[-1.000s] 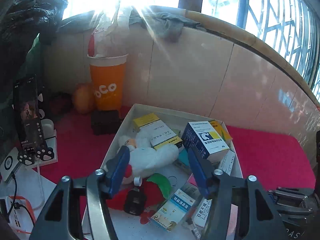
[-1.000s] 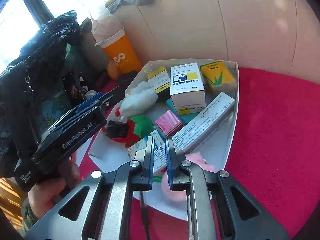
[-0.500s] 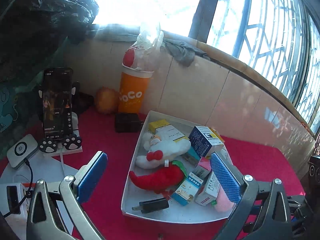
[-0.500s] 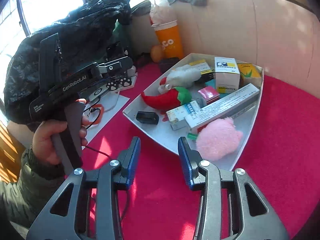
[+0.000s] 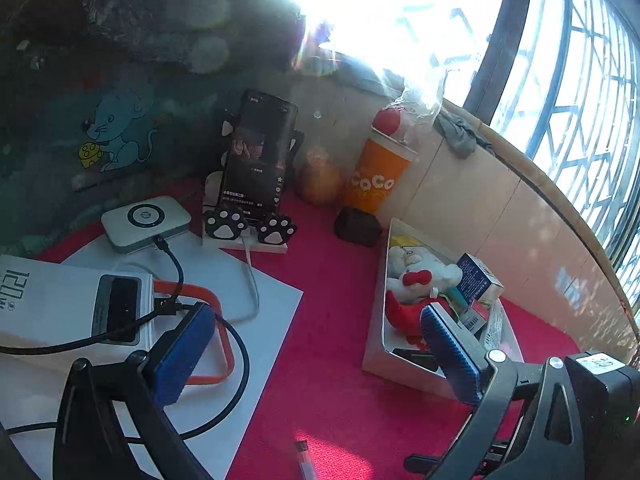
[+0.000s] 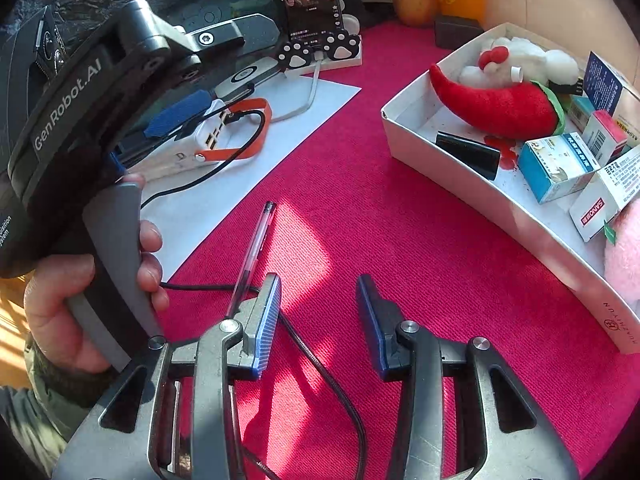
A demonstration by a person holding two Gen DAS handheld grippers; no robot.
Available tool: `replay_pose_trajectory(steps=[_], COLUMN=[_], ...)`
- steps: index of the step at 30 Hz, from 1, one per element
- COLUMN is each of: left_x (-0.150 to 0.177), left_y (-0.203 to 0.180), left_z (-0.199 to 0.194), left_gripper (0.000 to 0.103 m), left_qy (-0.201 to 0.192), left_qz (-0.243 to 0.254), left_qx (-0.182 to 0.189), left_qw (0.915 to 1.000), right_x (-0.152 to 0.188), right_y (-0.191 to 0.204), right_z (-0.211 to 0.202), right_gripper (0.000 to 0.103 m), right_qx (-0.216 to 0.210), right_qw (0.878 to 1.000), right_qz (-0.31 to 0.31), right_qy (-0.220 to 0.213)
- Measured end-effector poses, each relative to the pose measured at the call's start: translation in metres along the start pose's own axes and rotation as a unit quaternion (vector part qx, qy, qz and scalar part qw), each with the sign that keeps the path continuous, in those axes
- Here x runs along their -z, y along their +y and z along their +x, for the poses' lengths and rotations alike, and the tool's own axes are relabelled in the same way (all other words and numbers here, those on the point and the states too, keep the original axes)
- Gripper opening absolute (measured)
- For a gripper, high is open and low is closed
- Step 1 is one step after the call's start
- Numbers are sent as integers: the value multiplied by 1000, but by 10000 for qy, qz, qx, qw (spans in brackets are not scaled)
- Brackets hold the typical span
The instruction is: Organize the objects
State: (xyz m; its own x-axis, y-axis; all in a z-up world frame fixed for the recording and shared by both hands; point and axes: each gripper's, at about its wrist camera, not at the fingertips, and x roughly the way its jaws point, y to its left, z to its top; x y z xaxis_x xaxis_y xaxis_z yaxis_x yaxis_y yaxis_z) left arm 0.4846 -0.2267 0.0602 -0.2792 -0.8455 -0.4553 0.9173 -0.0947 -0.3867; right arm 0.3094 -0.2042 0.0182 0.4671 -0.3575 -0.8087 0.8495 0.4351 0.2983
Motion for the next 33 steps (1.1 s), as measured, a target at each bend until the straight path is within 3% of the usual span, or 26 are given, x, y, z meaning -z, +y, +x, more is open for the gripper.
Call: replay_pose_trajectory(steps=[9, 11, 12, 13, 17, 20, 24, 29, 33], left_x=[11, 13, 13, 14, 16, 16, 16, 17, 19], left_y=[30, 34, 36, 37, 37, 35, 31, 18, 8], left_z=[-15, -16, -16, -15, -15, -15, -12, -4, 1], left_gripper=[103, 103, 103, 103, 103, 103, 103, 103, 103], left_qy=[-301, -332, -331, -319, -329, -278, -181, 2, 133], left_qz=[-566, -605, -623, -632, -521, -408, -211, 127, 365], left_qx=[-370, -413, -430, -455, -689, -902, -1101, -1299, -1368], left_qw=[9973, 9968, 9966, 9965, 9957, 9947, 9935, 9914, 9898], right_x=[-24, -22, -19, -16, -5, -10, -25, -57, -92], right_y=[45, 56, 61, 66, 80, 56, 3, -55, -98], right_z=[43, 44, 44, 44, 41, 23, -22, -82, -100], right_gripper=[39, 33, 19, 15, 8, 8, 8, 8, 8], right_qx=[64, 395, 400, 378, 427, 185, -102, 314, 667], right_qw=[9993, 9974, 9967, 9959, 9910, 9973, 9985, 9861, 9740], right_qz=[-290, -588, -695, -800, -1260, -713, 254, 955, 1369], right_qy=[224, 119, 132, 171, 158, 18, -473, -1326, -1678])
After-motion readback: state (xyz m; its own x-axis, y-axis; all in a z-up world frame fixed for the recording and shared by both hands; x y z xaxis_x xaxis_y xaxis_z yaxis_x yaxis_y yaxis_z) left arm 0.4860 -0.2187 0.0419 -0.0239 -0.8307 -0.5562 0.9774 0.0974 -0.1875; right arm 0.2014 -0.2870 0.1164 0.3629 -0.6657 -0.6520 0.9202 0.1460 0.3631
